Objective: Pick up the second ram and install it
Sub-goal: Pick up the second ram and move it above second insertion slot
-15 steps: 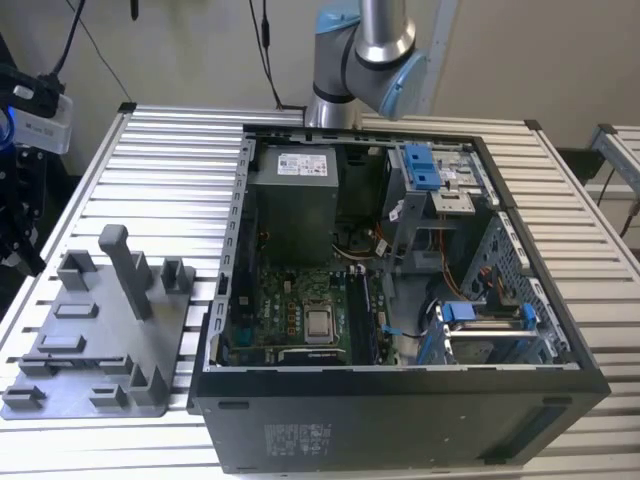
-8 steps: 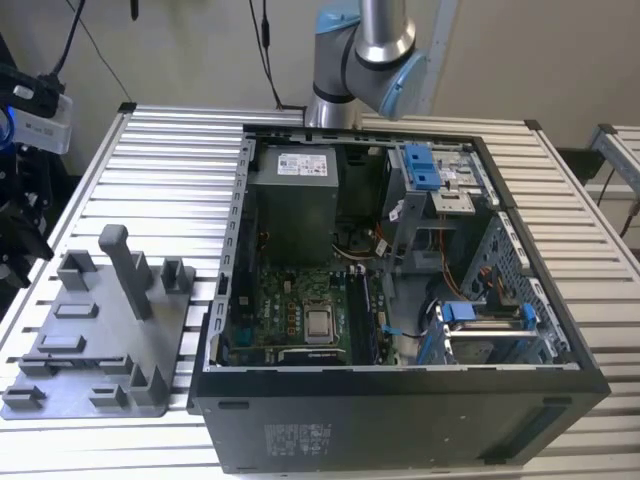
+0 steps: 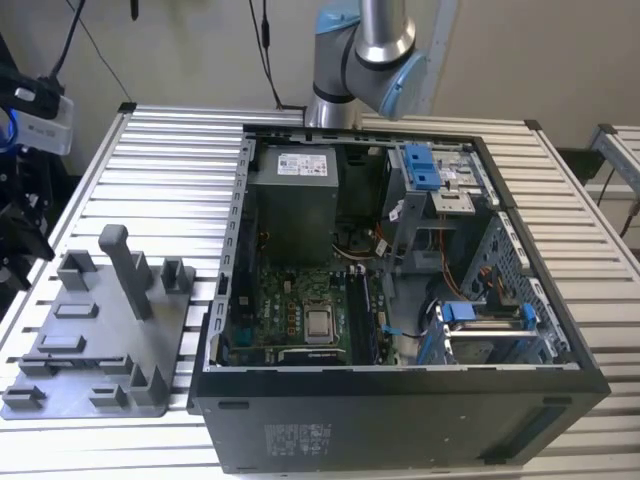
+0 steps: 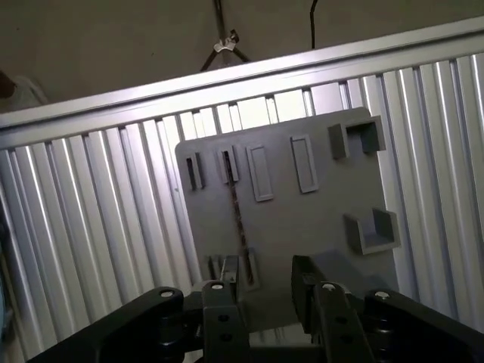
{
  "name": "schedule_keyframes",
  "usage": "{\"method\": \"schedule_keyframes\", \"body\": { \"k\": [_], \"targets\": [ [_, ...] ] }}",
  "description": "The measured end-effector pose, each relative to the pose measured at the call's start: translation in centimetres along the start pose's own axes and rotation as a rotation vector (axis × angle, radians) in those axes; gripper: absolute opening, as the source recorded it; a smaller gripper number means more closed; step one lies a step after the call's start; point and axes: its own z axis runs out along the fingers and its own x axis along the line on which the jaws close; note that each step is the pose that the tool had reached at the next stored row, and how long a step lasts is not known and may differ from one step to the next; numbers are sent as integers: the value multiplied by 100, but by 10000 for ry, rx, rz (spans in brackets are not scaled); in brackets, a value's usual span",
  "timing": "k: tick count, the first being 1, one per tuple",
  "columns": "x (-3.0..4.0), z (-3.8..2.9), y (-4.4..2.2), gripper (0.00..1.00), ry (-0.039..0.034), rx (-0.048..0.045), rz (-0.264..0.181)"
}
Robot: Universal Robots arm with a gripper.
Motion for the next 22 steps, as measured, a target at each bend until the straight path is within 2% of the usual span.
{"method": "schedule_keyframes", "body": {
  "k": [2, 9, 13, 17, 22],
  "targets": [
    [0, 18, -1, 42, -1, 1, -96],
    [1, 19, 0, 42, 0, 1, -99],
    [0, 20, 0, 42, 13, -67, -96],
    [0, 22, -1, 42, 12, -70, -96],
    [1, 72, -3, 42, 12, -69, -96]
  ]
}}
